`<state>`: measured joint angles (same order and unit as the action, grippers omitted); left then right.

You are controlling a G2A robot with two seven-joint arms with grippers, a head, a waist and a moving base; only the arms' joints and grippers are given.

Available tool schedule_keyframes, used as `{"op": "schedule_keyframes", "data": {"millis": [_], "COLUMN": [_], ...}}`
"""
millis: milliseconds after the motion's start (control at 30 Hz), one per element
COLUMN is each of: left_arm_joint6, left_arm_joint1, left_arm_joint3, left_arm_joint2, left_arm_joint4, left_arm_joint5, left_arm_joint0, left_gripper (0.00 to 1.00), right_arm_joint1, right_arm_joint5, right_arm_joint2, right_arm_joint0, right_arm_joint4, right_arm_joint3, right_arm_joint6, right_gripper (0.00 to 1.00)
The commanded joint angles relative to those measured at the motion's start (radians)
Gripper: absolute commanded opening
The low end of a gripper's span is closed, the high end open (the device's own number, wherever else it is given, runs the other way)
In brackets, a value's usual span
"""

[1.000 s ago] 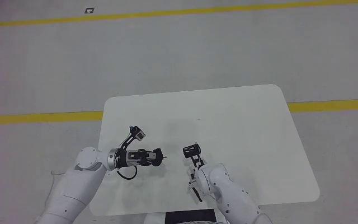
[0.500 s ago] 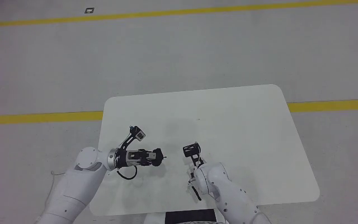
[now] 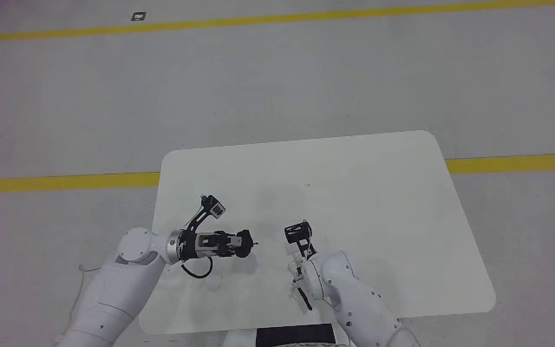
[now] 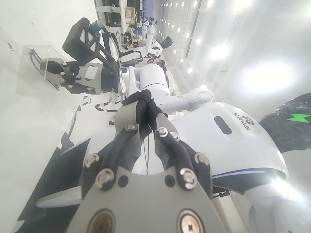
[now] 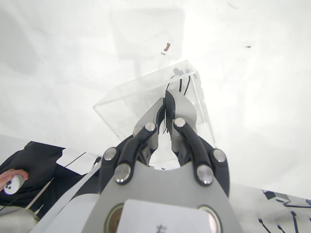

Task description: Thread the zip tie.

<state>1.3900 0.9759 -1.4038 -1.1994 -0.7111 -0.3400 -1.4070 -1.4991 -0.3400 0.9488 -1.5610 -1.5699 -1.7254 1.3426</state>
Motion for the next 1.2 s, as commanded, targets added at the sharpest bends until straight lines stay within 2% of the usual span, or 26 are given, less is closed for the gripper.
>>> {"op": "schedule_keyframes", "data": {"millis": [0,233,467,600,800,900,1033,1167], "left_arm_joint6": [0.000,0.000,0.000,0.000,0.000,0.000,0.000,0.000], "left_arm_joint1": [0.000,0.000,0.000,0.000,0.000,0.000,0.000,0.000], "left_arm_joint3": [0.000,0.000,0.000,0.000,0.000,0.000,0.000,0.000], "left_arm_joint2": [0.000,0.000,0.000,0.000,0.000,0.000,0.000,0.000], "left_arm_joint4": [0.000,0.000,0.000,0.000,0.000,0.000,0.000,0.000], "left_arm_joint5": [0.000,0.000,0.000,0.000,0.000,0.000,0.000,0.000], "left_arm_joint0": [0.000,0.000,0.000,0.000,0.000,0.000,0.000,0.000], "left_gripper": [0.00,0.00,0.00,0.00,0.00,0.00,0.00,0.00], "right_arm_joint1": [0.000,0.006,0.018,0.024,0.034,0.040,0.049,0.060], "right_arm_joint5": [0.000,0.000,0.003,0.029,0.066,0.074,0.140,0.232], "right_arm_joint2": [0.000,0.002,0.001,0.025,0.091,0.144,0.216,0.276], "right_arm_joint0": [0.001,-0.019,-0.065,-0.101,-0.171,-0.226,-0.286,-0.347], "right_arm_joint4": [0.000,0.000,0.000,0.043,0.167,0.275,0.418,0.543], "right_arm_joint3": [0.001,-0.044,-0.147,-0.208,-0.290,-0.344,-0.393,-0.433], "right_arm_joint6": [-0.002,-0.004,0.008,-0.010,-0.121,-0.224,-0.320,-0.406], "right_gripper": [0.00,0.00,0.00,0.00,0.00,0.00,0.00,0.00]}}
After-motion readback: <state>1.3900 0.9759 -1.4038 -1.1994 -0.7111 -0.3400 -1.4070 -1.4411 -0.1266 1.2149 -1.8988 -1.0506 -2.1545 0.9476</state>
